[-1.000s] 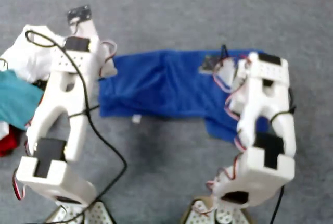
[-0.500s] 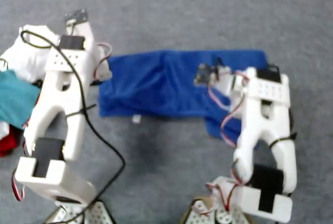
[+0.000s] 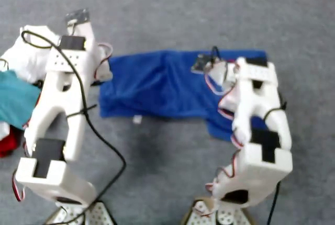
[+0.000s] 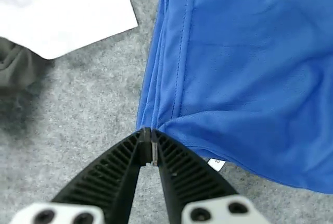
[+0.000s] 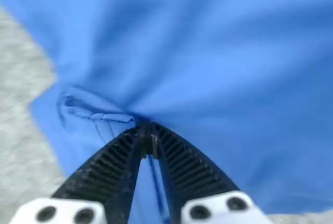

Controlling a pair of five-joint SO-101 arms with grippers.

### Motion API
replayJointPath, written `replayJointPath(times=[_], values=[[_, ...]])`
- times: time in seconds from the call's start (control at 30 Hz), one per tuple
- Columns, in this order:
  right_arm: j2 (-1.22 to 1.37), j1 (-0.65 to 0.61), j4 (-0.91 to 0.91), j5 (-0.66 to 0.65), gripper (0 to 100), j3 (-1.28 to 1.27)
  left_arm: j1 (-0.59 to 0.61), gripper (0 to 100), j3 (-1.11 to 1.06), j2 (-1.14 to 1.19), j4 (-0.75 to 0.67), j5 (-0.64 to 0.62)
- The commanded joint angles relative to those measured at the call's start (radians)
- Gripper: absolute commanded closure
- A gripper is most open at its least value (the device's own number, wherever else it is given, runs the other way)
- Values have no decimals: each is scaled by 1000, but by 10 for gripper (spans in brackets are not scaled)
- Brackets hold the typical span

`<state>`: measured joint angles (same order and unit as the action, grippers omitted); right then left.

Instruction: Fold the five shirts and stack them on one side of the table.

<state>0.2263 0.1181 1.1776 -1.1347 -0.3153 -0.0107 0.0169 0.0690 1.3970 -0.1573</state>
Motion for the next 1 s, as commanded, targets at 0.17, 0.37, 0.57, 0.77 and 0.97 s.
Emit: replayJointPath(times=[0.17, 0.37, 0.57, 0.77, 0.97], values=[[-176, -22, 207, -89, 996, -22, 14, 980, 40, -45, 0, 23], [-211, -77, 201, -127, 996, -194, 17, 980, 51, -45, -2, 23], [-254, -79, 295, -167, 996, -134, 21, 980, 57, -45, 2, 23], [-355, -18, 371, -210, 996, 21, 21, 980, 57, -45, 5, 23], [-286, 88, 137, -173, 996, 87, 11, 980, 61, -45, -15, 15]])
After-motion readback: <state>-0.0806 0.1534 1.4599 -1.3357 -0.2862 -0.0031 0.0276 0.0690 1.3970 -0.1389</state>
